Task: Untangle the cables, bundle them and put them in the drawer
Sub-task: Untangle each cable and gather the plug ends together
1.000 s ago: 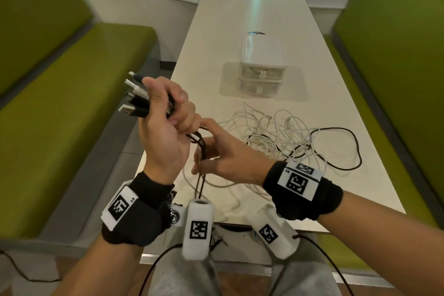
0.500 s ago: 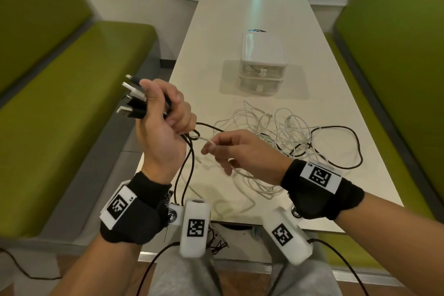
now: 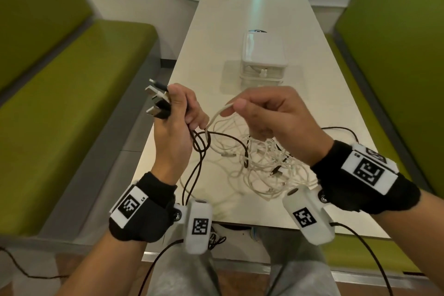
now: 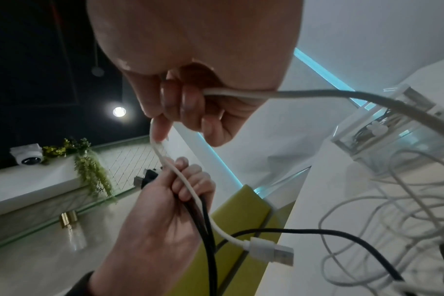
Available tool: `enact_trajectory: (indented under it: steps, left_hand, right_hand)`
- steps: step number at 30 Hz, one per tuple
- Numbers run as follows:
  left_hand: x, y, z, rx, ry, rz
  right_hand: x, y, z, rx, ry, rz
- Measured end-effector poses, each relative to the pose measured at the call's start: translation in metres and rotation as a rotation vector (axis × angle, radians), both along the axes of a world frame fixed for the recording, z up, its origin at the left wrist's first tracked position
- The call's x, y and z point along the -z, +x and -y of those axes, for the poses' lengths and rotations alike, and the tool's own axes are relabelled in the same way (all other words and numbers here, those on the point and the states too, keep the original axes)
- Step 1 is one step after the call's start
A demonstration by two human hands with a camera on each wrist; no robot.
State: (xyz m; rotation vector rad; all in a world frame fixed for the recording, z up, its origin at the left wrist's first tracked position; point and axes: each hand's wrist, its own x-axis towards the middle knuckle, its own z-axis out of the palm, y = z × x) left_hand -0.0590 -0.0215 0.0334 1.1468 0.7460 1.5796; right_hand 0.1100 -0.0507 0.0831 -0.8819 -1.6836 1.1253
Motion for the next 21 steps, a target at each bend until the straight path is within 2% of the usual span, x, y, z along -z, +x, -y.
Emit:
enact_trajectory:
  steps: [2, 5, 9, 10, 13, 15, 18, 21]
  left_hand:
    - [0.003, -0.003, -0.004, -0.002, -0.032, -0.039]
    - [0.008, -0.002, -0.006, -0.007, -0.092, -0.108]
    - [0.012, 0.004, -0.004, 0.023, -0.121, -0.140]
    - [0.012, 0.005, -0.003, 0.034, -0.116, -0.152]
    - [0.013, 0.002, -0.004, 0.002, -0.144, -0.121]
    - [0.012, -0.003, -0.006, -0.026, -0.193, -0.105]
    - [0.015, -0.008, -0.009, -0.036, -0.231, -0.122]
    - [0.017, -0.007, -0.007, -0.047, -0.231, -0.139]
  right_hand:
    - [0.001, 0.004, -0.001, 0.067, 0.065, -0.017]
    - [0.003, 0.007, -0.002, 0.158, 0.078, -0.141]
    - [-0.002, -0.001, -0.002, -0.054, 0.045, -0.100]
    - [-0.005, 0.000, -0.005, -0.029, 0.035, -0.143]
    - [-0.011, 0.015, -0.024, 0.264, 0.010, -0.373]
    - [-0.012, 0.027, -0.031, 0.386, 0.003, -0.463]
    - [-0.005, 0.039, -0.043, 0.506, 0.053, -0.380]
    - [0.019, 0.047, -0.058, 0.628, 0.047, -0.048]
